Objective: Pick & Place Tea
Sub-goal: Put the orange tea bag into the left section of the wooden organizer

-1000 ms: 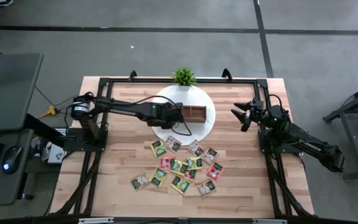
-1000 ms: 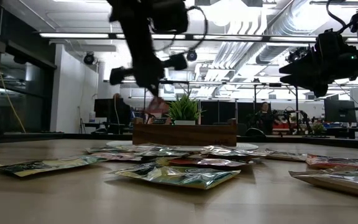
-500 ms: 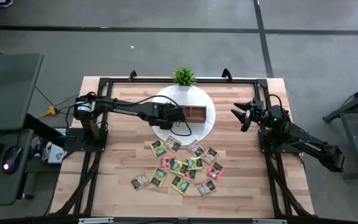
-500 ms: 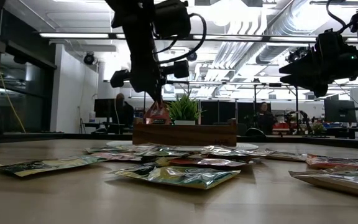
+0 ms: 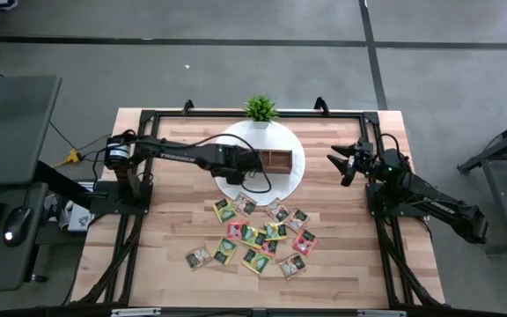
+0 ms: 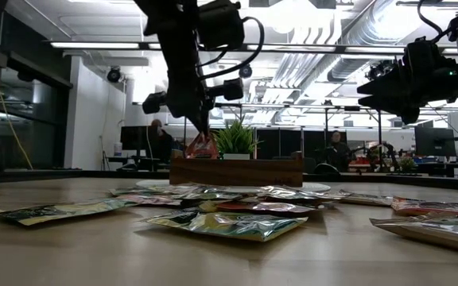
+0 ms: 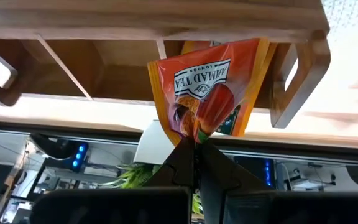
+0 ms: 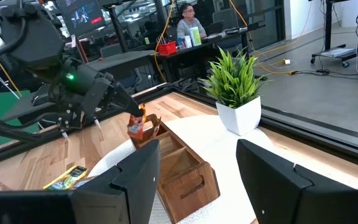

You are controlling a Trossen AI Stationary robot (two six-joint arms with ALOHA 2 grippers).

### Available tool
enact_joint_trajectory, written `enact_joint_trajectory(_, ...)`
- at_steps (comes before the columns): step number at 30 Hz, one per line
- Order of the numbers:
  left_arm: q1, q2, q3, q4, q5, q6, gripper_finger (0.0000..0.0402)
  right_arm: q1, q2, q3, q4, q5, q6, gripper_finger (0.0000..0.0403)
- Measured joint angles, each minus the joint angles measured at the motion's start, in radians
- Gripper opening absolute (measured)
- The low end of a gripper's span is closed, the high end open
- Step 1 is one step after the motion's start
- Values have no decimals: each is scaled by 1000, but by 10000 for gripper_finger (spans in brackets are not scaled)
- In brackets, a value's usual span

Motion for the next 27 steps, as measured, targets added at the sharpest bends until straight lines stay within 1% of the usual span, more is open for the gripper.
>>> enact_joint_trajectory(9, 51, 0, 0, -3, 5, 1, 0, 0, 0, 0, 0, 0, 0, 208)
enact_joint_trajectory(13, 61, 0, 0, -3, 47, 2, 0, 0, 0, 0, 0, 0, 0, 208)
enact_joint_trajectory(18, 62, 0, 0, 4, 56, 14, 0, 0, 0, 0, 0, 0, 0, 208)
enact_joint_trajectory(27, 62, 0, 0, 2, 122, 20, 0, 0, 0, 0, 0, 0, 0, 208)
